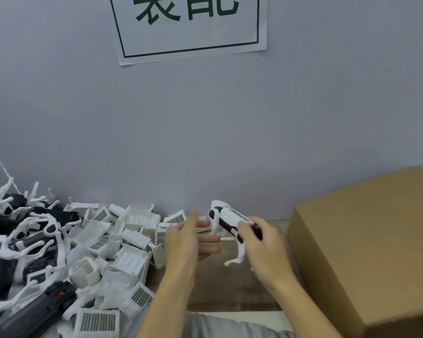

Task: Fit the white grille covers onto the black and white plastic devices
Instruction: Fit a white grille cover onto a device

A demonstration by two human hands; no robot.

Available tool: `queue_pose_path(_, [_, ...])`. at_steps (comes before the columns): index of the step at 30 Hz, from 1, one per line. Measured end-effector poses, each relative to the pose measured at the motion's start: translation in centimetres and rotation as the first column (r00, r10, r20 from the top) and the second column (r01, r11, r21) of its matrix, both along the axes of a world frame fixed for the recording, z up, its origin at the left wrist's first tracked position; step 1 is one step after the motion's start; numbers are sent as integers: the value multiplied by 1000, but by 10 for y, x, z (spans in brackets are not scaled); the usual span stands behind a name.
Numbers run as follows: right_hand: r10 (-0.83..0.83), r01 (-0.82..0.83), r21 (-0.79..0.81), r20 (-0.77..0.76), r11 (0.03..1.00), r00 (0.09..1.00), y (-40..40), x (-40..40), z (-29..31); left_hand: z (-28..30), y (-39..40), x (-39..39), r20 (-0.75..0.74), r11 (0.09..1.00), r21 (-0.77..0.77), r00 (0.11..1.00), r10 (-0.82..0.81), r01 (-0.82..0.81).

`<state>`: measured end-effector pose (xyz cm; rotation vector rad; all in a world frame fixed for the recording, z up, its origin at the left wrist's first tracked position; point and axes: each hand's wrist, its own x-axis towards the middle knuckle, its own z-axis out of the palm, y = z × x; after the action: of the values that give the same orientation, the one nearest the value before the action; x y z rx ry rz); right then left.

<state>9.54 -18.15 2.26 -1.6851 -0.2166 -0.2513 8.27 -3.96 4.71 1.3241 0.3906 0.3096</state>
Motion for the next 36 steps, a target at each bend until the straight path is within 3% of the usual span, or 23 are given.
queue_pose_path(3, [97,-42,210,-259,977,961,-6,3,6,0,4,0,72,972,184,988,136,-148])
queue_pose_path(6, [171,-109,225,-278,968,945,-9,0,8,2,4,0,103,986,167,995,-19,1])
queue_pose_path(9, [177,-159,118,-169,980,970,-10,-4,13,4,11,0,77,986,58,984,-158,154])
queue_pose_path(15, [281,-317,-223,-181,922,943,-10,-10,26,-2,35,-2,100,980,-5,975,-198,200])
queue_pose_path(17, [279,-320,-412,-157,853,947,-9,-14,36,-3,40,-1,104,985,-6,979,-174,175])
queue_pose_path(21, [218,-239,-742,-127,627,968,-6,-22,44,-3,43,-2,80,982,77,981,-176,170])
queue_pose_path(23, [181,-216,-807,-137,550,974,-7,-24,44,1,42,-6,65,946,180,957,-284,269])
queue_pose_path(24, [179,-235,-795,-161,559,971,-9,-23,44,2,42,-7,64,927,223,945,-321,300])
queue_pose_path(26, [173,-288,-732,-232,618,957,-16,-20,46,2,41,-5,129,941,296,970,-207,161])
queue_pose_path(28, [174,-323,-618,-290,717,941,-28,-19,55,1,43,-1,283,941,284,954,101,-184])
queue_pose_path(30, [199,-307,-374,-301,875,933,-40,-20,70,0,42,1,359,907,182,884,299,-380])
queue_pose_path(32, [163,-177,-39,-227,984,960,-55,-19,92,-5,39,3,331,916,137,889,315,-376])
queue_pose_path(34, [110,-67,364,-100,929,989,-80,-22,119,-10,32,4,282,923,156,911,300,-352])
queue_pose_path(36, [7,-24,680,28,733,1000,-117,-26,137,-12,24,6,270,928,183,925,269,-323])
